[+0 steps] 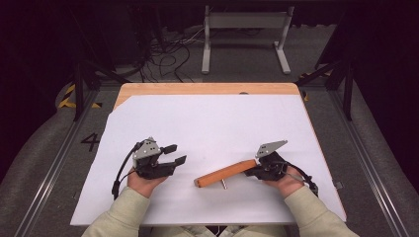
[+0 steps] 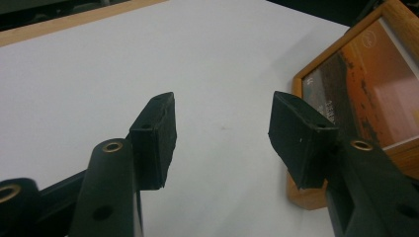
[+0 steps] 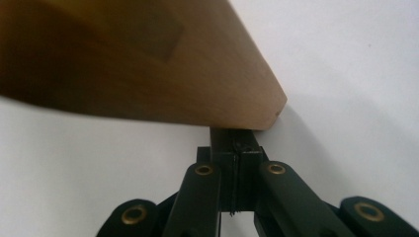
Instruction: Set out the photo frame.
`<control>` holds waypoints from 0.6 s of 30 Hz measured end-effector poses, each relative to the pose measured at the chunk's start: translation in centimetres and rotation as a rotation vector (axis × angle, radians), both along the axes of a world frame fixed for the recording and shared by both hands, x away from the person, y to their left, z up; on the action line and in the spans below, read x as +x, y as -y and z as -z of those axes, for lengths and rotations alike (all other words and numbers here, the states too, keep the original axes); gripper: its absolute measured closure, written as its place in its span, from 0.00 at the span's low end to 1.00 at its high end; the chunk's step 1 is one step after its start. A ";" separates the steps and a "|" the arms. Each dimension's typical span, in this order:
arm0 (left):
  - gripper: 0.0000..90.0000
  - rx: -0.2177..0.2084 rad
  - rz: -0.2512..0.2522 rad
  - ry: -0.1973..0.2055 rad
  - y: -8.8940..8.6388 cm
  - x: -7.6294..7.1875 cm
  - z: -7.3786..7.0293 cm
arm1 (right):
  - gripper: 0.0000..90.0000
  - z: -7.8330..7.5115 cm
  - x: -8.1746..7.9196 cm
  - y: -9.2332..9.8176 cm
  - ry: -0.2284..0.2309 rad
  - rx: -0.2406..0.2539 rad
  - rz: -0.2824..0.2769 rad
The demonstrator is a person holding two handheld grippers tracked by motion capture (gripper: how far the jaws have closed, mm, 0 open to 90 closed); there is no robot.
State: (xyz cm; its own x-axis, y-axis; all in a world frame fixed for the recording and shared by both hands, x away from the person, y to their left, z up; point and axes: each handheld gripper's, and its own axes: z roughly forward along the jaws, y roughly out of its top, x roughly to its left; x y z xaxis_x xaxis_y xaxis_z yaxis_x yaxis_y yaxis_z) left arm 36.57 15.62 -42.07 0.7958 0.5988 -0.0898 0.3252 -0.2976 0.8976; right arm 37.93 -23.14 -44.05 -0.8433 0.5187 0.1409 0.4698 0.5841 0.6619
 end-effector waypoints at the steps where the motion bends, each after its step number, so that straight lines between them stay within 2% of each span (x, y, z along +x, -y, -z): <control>1: 0.49 0.002 -0.001 0.003 0.0 0.0 0.0 | 1.00 0.0 0.3 -0.1 -0.003 0.005 0.009; 6: 0.49 -0.001 -0.002 -0.001 -0.1 0.0 0.0 | 1.00 -0.3 1.7 -1.0 0.007 0.025 0.044; 18: 0.49 -0.003 -0.005 -0.005 -0.2 0.0 0.1 | 1.00 -0.3 4.7 -2.9 -0.002 0.047 0.093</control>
